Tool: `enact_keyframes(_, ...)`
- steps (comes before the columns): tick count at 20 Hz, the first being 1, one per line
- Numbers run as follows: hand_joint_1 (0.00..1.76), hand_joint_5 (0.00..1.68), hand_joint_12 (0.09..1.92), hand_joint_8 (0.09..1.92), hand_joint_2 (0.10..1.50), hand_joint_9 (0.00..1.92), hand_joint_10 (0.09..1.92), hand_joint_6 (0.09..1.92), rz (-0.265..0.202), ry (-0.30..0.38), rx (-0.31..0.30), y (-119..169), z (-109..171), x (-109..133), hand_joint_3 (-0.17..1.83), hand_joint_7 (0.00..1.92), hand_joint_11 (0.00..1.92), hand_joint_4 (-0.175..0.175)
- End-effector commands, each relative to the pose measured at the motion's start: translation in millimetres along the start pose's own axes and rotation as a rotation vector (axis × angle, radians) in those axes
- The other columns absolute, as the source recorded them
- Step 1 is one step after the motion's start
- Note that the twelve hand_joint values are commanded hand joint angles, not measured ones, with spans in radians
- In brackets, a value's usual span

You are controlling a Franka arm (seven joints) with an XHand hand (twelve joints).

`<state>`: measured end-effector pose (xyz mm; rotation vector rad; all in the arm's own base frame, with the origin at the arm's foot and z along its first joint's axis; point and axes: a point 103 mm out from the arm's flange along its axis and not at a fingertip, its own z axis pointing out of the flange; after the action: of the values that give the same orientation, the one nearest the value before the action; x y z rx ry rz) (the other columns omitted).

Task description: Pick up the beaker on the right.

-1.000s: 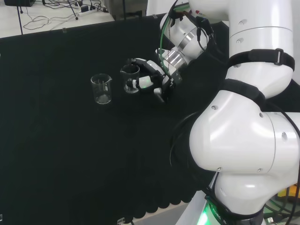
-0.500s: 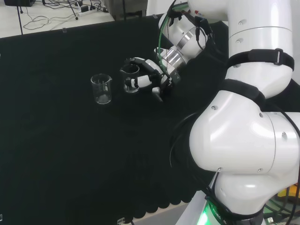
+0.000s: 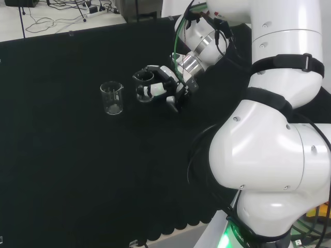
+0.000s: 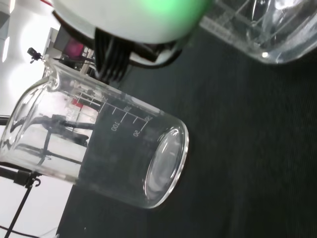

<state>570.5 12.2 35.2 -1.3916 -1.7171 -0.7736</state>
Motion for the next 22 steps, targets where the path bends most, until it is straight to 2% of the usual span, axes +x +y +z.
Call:
enact_keyframes(1,1.26,0.95,1.15,1.01,0.95,0.85,0.74,1.15,0.026,0.019,-0.062,5,-5,6,0.32,0.86,0.62,-0.143)
enact_keyframes(2,1.32,0.97,1.07,1.05,0.91,0.93,0.79,1.17,0.024,0.016,-0.076,6,-6,7,0.38,0.96,0.74,-0.134)
enact_keyframes(3,1.36,1.0,1.0,1.06,0.82,0.99,0.84,1.17,0.017,0.013,-0.087,7,-8,9,0.52,1.04,0.81,-0.137)
enact_keyframes(5,1.4,1.06,0.92,1.04,0.66,1.1,0.86,1.13,0.008,-0.003,-0.106,7,-13,14,0.77,1.17,0.92,-0.163)
enact_keyframes(7,1.42,1.08,0.86,1.01,0.59,1.18,0.83,1.09,-0.004,-0.016,-0.104,9,-19,18,0.86,1.22,0.98,-0.173)
enact_keyframes(9,1.43,1.1,0.83,0.99,0.55,1.23,0.8,1.07,-0.019,-0.027,-0.099,10,-25,22,0.9,1.24,1.01,-0.175)
enact_keyframes(16,1.43,1.11,0.82,0.97,0.51,1.3,0.79,1.03,-0.055,-0.139,-0.037,10,-48,37,0.95,1.24,1.06,-0.175)
enact_keyframes(22,1.44,1.08,0.85,1.01,0.5,1.31,0.84,1.06,-0.033,-0.174,0.015,5,-56,44,0.99,1.23,1.08,-0.175)
